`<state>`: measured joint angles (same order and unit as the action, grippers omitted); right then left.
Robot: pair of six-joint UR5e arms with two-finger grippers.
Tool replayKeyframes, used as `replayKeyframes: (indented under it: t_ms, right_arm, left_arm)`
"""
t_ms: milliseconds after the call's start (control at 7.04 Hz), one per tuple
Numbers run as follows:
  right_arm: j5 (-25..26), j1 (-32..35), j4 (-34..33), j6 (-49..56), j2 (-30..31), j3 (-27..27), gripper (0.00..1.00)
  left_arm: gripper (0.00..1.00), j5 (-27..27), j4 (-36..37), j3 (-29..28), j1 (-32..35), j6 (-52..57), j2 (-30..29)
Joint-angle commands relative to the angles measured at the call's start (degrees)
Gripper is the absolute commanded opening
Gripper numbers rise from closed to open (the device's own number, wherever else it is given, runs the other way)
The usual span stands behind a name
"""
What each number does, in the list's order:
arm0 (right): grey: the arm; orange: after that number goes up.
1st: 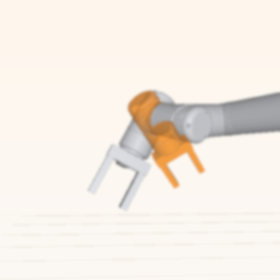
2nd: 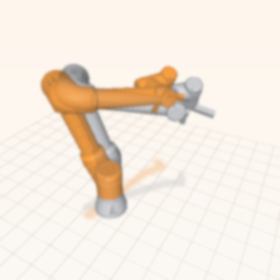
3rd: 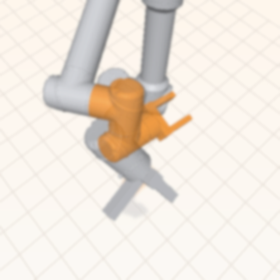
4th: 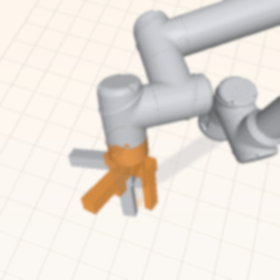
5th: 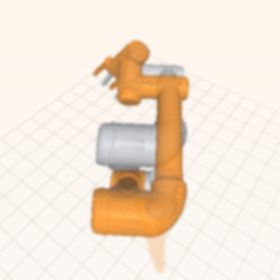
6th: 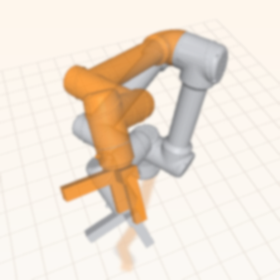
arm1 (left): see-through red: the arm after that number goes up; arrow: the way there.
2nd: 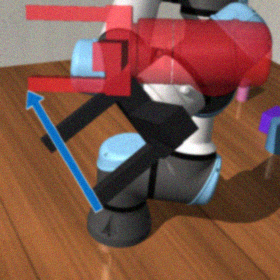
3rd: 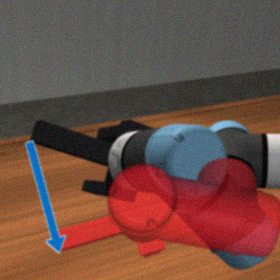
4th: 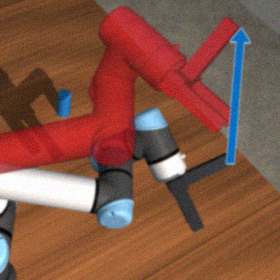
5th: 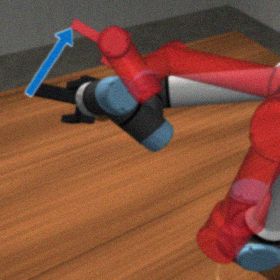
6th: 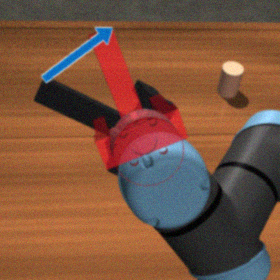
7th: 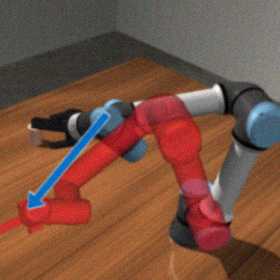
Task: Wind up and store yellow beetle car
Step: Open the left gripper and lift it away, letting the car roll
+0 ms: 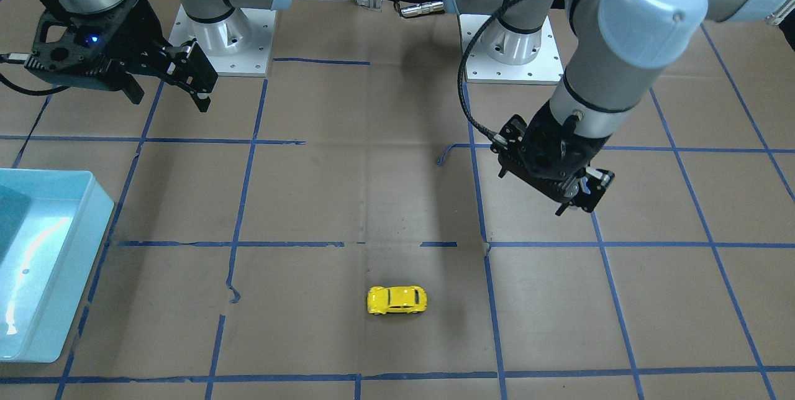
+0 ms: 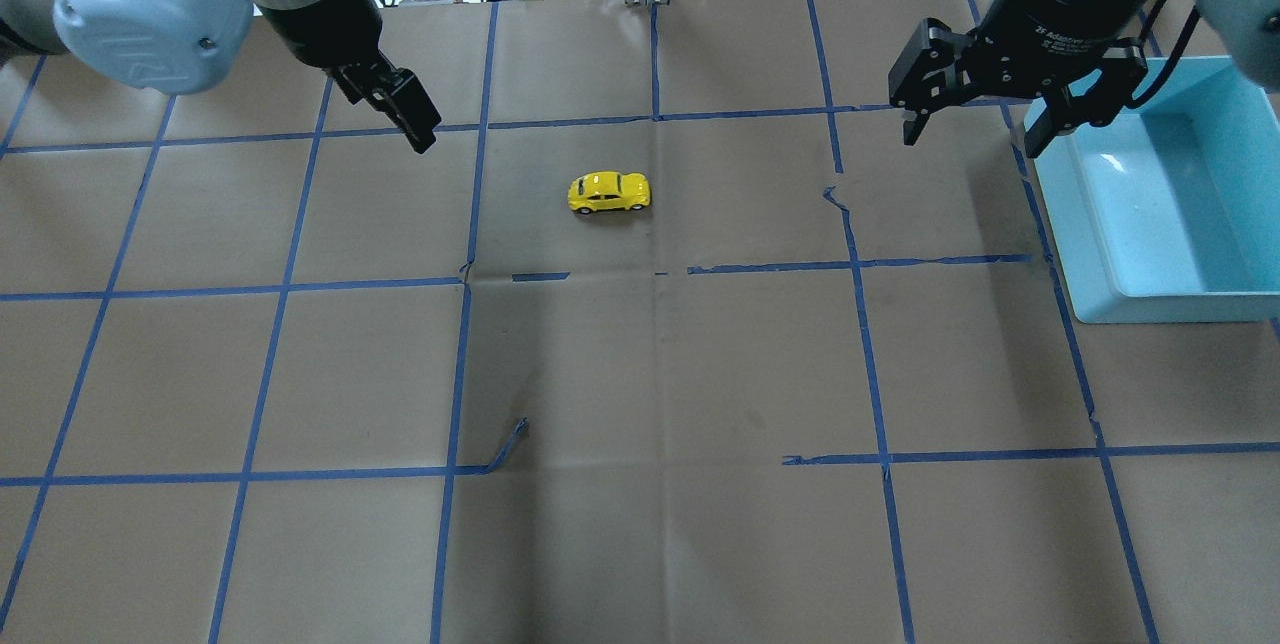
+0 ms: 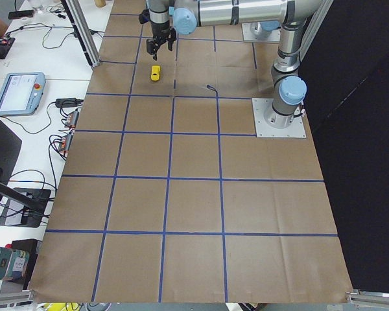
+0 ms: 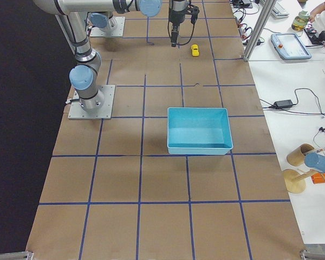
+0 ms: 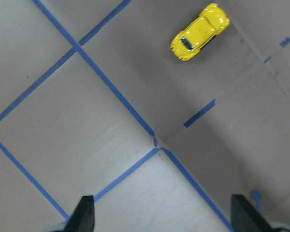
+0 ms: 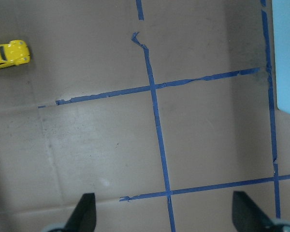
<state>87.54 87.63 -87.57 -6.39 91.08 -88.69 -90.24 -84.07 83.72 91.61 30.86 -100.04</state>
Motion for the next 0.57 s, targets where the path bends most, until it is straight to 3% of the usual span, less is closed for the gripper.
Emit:
replayKeyframes:
  t_ms: [0, 142, 426]
  right_arm:
    - [0.00, 0.08, -0.06, 0.67, 0.32, 0.18, 1.00]
    - [0.09, 0.08, -0.06, 1.38, 0.06, 0.27, 1.00]
    - [0.09, 0.08, -0.24, 13.44, -0.12, 0.09, 1.00]
  left_arm:
    - [0.99, -0.63, -3.03, 0.21, 0.68, -21.65, 4.14]
    - [0.99, -0.20, -5.99, 0.57, -0.02, -23.46, 6.06]
    - [0.99, 0.15, -7.51, 0.66, -1.69, -26.96, 6.87]
